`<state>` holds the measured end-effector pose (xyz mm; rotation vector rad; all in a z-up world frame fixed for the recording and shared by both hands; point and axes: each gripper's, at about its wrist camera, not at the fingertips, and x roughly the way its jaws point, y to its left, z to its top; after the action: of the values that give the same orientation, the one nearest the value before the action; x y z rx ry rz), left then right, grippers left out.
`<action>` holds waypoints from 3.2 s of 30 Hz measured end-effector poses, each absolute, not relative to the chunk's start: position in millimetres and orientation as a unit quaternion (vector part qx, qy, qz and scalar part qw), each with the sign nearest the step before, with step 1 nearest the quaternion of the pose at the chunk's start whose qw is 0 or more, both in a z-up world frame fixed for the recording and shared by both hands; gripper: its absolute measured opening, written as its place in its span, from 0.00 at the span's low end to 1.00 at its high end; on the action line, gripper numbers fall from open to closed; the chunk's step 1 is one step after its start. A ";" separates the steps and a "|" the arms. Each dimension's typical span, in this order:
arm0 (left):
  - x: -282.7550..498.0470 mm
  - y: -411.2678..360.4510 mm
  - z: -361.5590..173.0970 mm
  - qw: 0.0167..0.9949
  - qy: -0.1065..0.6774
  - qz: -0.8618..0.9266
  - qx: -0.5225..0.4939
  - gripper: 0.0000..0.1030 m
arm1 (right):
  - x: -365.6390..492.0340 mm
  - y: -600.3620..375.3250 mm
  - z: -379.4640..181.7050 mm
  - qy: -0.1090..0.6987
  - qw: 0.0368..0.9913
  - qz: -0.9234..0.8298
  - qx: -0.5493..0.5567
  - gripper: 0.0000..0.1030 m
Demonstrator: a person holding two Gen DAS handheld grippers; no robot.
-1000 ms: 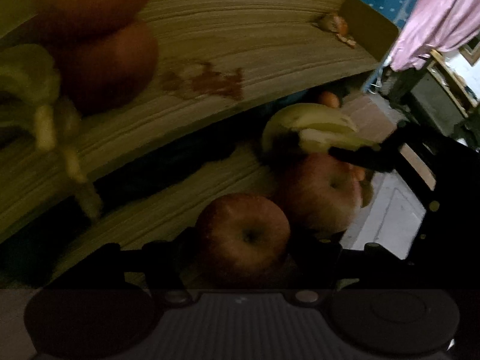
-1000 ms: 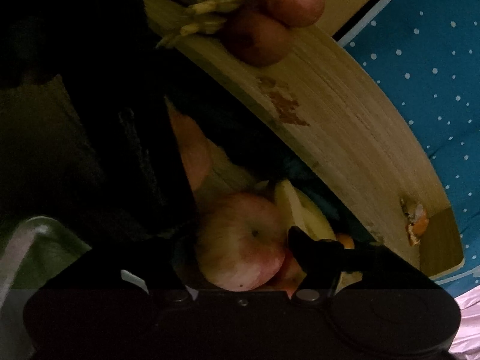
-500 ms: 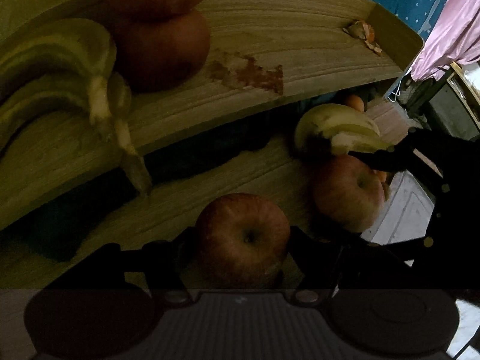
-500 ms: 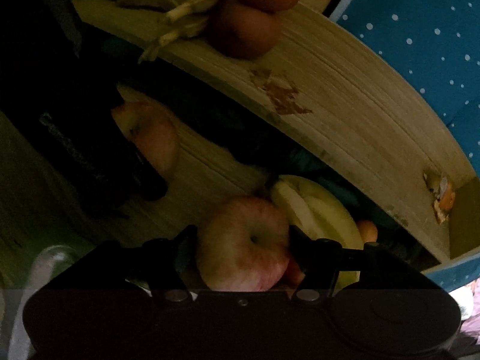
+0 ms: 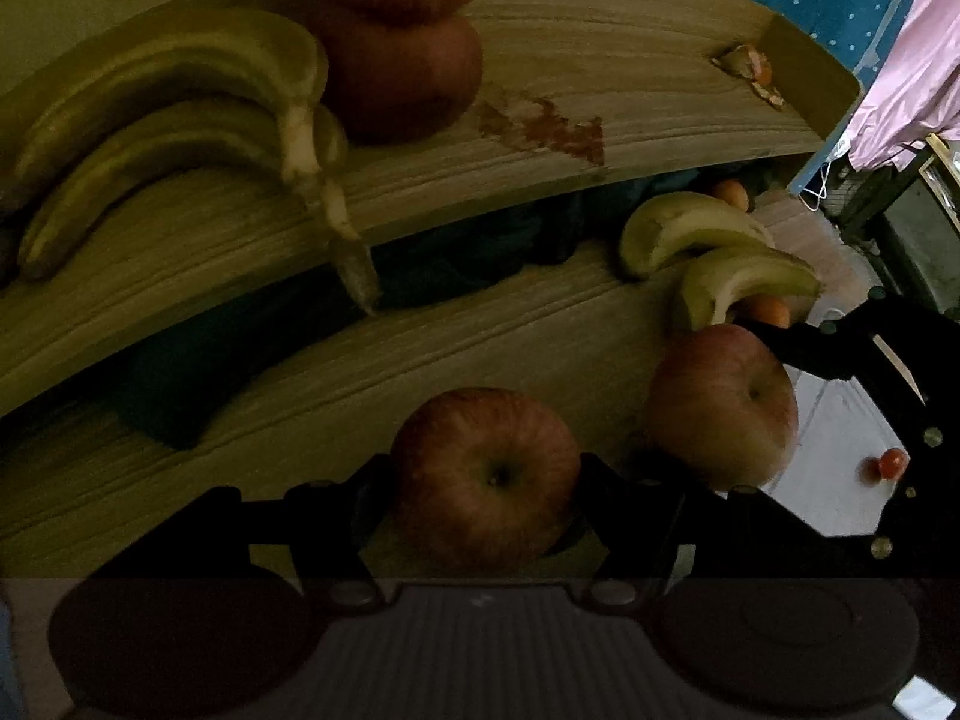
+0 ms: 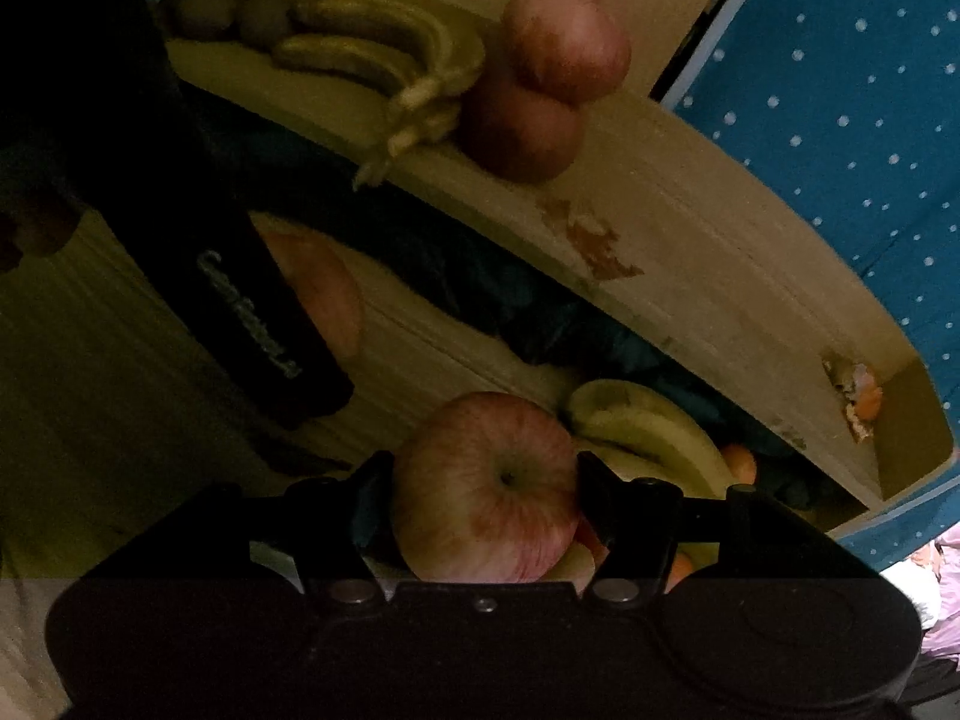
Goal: Organize fruits
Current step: 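Grasp a red apple with the left tool while the right tool grasps another apple, then carry both red apples over the steel tray and lower them, then open both tools to release the apples in the tray and lift away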
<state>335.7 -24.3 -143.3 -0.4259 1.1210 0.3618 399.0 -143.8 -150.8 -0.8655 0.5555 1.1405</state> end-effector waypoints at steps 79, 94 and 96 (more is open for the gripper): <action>425.4 -217.6 -145.9 0.818 0.571 -0.045 -0.058 0.68 | 422.4 -323.4 -157.9 0.377 0.801 0.348 -0.307 0.64; 425.3 -214.7 -144.8 0.820 0.568 -0.043 -0.053 0.70 | 424.1 -321.8 -160.9 0.380 0.800 0.344 -0.312 0.64; 423.9 -213.7 -143.5 0.821 0.566 -0.042 -0.053 0.72 | 423.1 -321.4 -160.0 0.380 0.800 0.344 -0.312 0.64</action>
<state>423.9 -213.7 -143.5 -0.1119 1.2057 -0.0901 423.1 -321.4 -160.0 -0.6691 0.8140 0.7378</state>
